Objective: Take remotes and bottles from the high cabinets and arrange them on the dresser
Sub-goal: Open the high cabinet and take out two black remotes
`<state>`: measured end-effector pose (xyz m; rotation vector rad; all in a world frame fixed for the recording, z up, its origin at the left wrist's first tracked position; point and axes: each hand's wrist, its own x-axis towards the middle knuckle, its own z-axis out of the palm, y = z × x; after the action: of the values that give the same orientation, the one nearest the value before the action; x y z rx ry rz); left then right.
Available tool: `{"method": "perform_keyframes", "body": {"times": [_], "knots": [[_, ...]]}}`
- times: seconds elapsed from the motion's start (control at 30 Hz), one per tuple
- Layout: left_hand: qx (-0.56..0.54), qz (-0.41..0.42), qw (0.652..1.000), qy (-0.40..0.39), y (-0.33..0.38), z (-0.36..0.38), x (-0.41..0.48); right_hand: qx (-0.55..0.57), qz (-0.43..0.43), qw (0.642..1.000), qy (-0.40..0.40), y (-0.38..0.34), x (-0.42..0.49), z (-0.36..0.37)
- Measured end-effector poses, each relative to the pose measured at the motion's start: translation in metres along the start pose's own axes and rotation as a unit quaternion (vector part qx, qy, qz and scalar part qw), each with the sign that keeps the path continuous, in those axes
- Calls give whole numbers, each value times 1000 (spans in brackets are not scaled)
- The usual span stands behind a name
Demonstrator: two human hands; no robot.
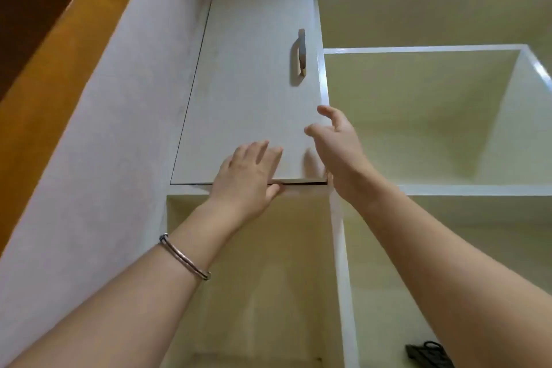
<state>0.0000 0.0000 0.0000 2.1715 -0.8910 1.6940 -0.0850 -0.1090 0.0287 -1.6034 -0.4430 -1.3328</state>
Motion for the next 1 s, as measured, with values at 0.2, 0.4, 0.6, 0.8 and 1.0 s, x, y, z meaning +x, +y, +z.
{"method": "perform_keyframes", "body": {"times": [0.2, 0.4, 0.6, 0.8, 1.0], "knots": [[14, -9, 999, 45, 9, 5, 1, 250, 51, 967, 4, -16, 2, -10], [53, 103, 984, 138, 15, -11, 0, 358, 47, 933, -11, -27, -7, -16], [85, 169, 949, 254, 5, -32, -7, 426, 3, 902, -68, -38, -17, -13], [29, 130, 949, 285, -10, -79, -29, 300, -48, 941, -148, -18, -16, 32], [77, 30, 939, 334, -33, -127, -54, 204, -75, 949, -228, -1, -34, 101]]}}
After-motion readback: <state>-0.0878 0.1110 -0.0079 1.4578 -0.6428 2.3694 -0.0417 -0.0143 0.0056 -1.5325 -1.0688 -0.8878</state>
